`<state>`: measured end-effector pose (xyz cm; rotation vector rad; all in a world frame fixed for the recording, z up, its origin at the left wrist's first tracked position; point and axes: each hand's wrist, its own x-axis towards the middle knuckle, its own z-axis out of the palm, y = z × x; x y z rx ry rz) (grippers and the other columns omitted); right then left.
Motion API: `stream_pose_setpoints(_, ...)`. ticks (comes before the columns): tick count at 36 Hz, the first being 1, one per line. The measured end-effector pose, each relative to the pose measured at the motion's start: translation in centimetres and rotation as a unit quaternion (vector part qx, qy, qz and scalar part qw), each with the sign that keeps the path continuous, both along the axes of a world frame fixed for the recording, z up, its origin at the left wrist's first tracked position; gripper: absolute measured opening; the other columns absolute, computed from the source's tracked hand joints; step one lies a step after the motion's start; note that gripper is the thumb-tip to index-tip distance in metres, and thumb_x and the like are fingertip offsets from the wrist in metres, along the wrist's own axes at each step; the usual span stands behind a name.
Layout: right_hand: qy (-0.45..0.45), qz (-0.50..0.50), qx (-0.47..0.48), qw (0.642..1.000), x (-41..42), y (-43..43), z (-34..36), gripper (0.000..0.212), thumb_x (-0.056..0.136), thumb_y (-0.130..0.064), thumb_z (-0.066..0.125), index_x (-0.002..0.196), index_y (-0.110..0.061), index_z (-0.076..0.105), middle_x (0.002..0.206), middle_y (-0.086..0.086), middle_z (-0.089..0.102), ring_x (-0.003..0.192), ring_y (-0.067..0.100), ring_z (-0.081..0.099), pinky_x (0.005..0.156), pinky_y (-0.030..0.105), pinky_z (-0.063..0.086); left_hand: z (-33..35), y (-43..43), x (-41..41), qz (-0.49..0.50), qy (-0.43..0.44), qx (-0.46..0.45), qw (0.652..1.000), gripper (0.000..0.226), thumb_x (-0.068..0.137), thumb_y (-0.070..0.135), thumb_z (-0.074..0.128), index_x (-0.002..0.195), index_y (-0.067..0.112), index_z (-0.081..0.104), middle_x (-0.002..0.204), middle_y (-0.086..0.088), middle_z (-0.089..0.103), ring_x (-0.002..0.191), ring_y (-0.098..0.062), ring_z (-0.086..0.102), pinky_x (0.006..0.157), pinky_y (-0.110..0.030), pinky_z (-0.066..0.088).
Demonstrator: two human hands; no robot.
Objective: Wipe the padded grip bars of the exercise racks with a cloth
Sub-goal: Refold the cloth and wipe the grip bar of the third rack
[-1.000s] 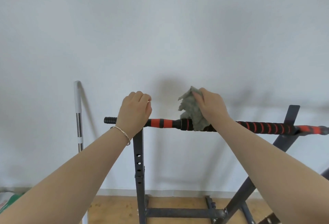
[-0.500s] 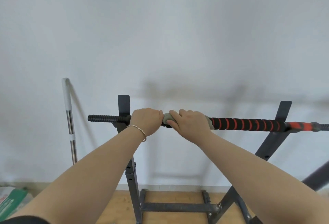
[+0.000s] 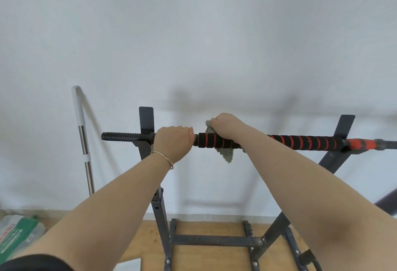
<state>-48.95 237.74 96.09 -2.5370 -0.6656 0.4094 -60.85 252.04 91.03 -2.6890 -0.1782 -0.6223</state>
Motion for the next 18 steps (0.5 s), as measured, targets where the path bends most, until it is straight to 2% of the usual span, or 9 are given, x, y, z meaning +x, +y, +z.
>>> stream_pose_setpoints(3, 0.083, -0.065, 0.200, 0.974, 0.1, -1.6, 0.3, 0.043, 0.097, -0.034, 0.044, 0.080, -0.008, 0.074, 0.076, -0.001, 0.075, 0.070, 0.015, 0.070, 0.066, 0.022, 0.046, -0.2, 0.0, -0.3, -0.012, -0.012, 0.007, 1.000, 0.034, 0.061, 0.002, 0.069, 0.060, 0.018, 0.039, 0.048, 0.002, 0.024, 0.038, -0.018, 0.025, 0.047, -0.021, 0.023)
stream_pose_setpoints(5, 0.082, -0.097, 0.292, 0.948, -0.3, -3.1, 0.7, 0.044, 0.097, -0.034, 0.042, 0.073, -0.013, 0.073, 0.067, -0.003, 0.075, 0.059, 0.008, 0.070, 0.056, 0.014, 0.046, -0.3, 0.0, -0.4, -0.010, -0.012, 0.018, 1.000, 0.027, 0.061, 0.001, 0.068, 0.060, 0.016, 0.046, 0.049, 0.002, 0.025, 0.039, -0.019, 0.026, 0.046, -0.022, 0.024)
stream_pose_setpoints(6, 0.060, -0.116, 0.318, 0.939, -0.3, -3.8, 1.0, 0.043, 0.098, -0.035, 0.042, 0.072, -0.017, 0.071, 0.064, -0.004, 0.073, 0.058, 0.006, 0.068, 0.056, 0.016, 0.045, -0.4, 0.0, -0.5, -0.006, -0.009, 0.028, 1.000, 0.026, 0.061, 0.000, 0.068, 0.061, 0.016, 0.047, 0.050, 0.001, 0.025, 0.040, -0.019, 0.027, 0.046, -0.022, 0.024)
stream_pose_setpoints(9, 0.039, -0.163, 0.382, 0.909, 0.2, -6.0, 1.6, 0.042, 0.098, -0.040, 0.040, 0.076, -0.021, 0.069, 0.064, -0.010, 0.072, 0.060, 0.001, 0.067, 0.063, 0.025, 0.045, -0.2, -0.3, -0.3, 0.021, 0.028, 0.038, 0.999, 0.026, 0.070, 0.002, 0.061, 0.071, 0.018, 0.041, 0.056, 0.002, 0.033, 0.046, -0.021, 0.035, 0.049, -0.025, 0.027)
stream_pose_setpoints(11, 0.046, -0.182, 0.418, 0.889, 0.4, -7.4, 2.0, 0.043, 0.096, -0.043, 0.039, 0.076, -0.022, 0.071, 0.072, -0.007, 0.075, 0.071, 0.008, 0.071, 0.069, 0.029, 0.049, 0.2, -0.7, 0.1, 0.024, 0.046, 0.033, 0.998, 0.022, 0.079, 0.005, 0.053, 0.081, 0.020, 0.036, 0.065, 0.002, 0.038, 0.056, -0.021, 0.041, 0.052, -0.029, 0.030)
stream_pose_setpoints(14, 0.012, -0.196, 0.465, 0.863, -0.2, -9.3, 2.5, 0.047, 0.094, -0.047, 0.035, 0.075, -0.026, 0.072, 0.075, -0.008, 0.076, 0.071, 0.007, 0.070, 0.072, 0.031, 0.051, 1.7, -2.3, 1.2, 0.019, 0.026, 0.001, 0.999, 0.025, 0.076, 0.003, 0.052, 0.084, 0.018, 0.035, 0.066, 0.002, 0.035, 0.059, -0.023, 0.043, 0.053, -0.029, 0.031)
stream_pose_setpoints(16, -0.042, -0.182, 0.467, 0.864, -0.5, -9.9, 2.0, 0.046, 0.094, -0.047, 0.031, 0.081, -0.025, 0.069, 0.079, -0.007, 0.076, 0.073, 0.007, 0.070, 0.072, 0.030, 0.050, 2.8, -3.6, 2.2, 0.012, 0.037, -0.020, 0.999, 0.026, 0.072, -0.002, 0.052, 0.081, 0.017, 0.036, 0.061, 0.003, 0.029, 0.057, -0.023, 0.042, 0.049, -0.028, 0.028)
stream_pose_setpoints(18, -0.130, -0.129, 0.414, 0.892, -1.0, -10.1, 0.6, 0.034, 0.097, -0.038, 0.035, 0.084, -0.023, 0.062, 0.079, -0.005, 0.073, 0.074, 0.010, 0.066, 0.070, 0.032, 0.049, 3.4, -4.6, 3.4, 0.014, 0.072, -0.051, 0.996, 0.025, 0.072, -0.005, 0.049, 0.079, 0.015, 0.036, 0.059, 0.002, 0.031, 0.055, -0.023, 0.040, 0.047, -0.028, 0.028)
